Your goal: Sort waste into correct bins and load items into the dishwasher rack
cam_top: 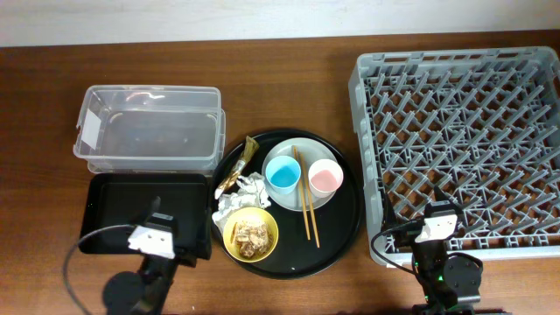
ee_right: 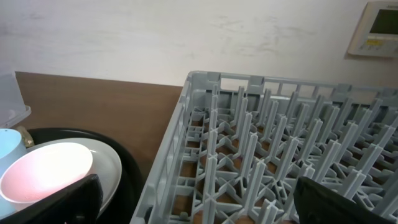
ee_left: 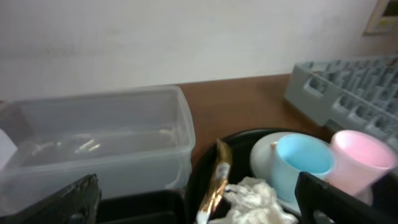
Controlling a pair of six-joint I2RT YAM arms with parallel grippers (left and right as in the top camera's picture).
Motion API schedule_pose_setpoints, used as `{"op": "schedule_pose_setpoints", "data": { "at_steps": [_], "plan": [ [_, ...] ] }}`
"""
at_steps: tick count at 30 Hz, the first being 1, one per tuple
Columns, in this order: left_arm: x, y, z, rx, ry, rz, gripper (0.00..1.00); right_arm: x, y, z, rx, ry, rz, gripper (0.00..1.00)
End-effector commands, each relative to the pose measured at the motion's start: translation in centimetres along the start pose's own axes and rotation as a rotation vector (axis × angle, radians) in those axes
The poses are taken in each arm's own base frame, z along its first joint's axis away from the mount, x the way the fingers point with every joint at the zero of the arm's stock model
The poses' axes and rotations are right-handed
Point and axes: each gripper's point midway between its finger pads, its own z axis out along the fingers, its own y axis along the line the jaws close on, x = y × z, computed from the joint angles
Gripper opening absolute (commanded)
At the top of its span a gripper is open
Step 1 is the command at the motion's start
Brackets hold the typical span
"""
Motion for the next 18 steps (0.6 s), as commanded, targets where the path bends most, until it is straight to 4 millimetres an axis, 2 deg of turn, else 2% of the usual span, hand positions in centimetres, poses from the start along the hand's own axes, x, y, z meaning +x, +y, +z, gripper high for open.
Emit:
{"op": "schedule_pose_setpoints", "data": {
  "at_steps": [1,3,7,10,12,13,14,15,16,18],
  "plan": [
    [-6.9,-0.7,-1.9,0.02,0.018,-0.004,0.99,0.3,0.0,0.0,0.001,0.006,0.005,0.99],
    [-8.5,-0.9,-2.0,0.028,0.14,-0.033,0.99,0.3,0.0,0.0,0.0,0.006,0.005,0.99],
    [-10.0,-1.2,-1.1,0.056,0.448,-0.113,0.99,0.3,0.0,0.0,0.001,0.006,0.005,0.99],
    [-10.5,-2.0,0.3,0.117,0.597,-0.169,0.99,0.3,0.0,0.0,0.0,0.006,0.005,0.99],
    [-10.1,-2.2,1.6,0.144,0.662,-0.199,0.98,0.3,0.0,0.0,0.001,0.006,0.005,0.99],
    [-9.7,-2.6,2.1,0.174,0.685,-0.218,0.83,0.3,0.0,0.0,0.001,0.006,0.005,0.99],
    [-9.1,-3.2,2.6,0.216,0.714,-0.245,0.48,0.3,0.0,0.0,0.001,0.006,0.005,0.99],
    [-8.3,-4.0,3.0,0.261,0.753,-0.277,0.19,0.3,0.0,0.0,0.001,0.006,0.005,0.98],
    [-7.8,-4.3,3.2,0.278,0.78,-0.293,0.0,0.3,0.0,0.0,0.001,0.006,0.005,0.99],
    [-5.3,-5.6,4.0,0.317,0.884,-0.303,0.0,0.2,0.0,0.0,0.001,0.005,0.005,0.99]
  ]
}}
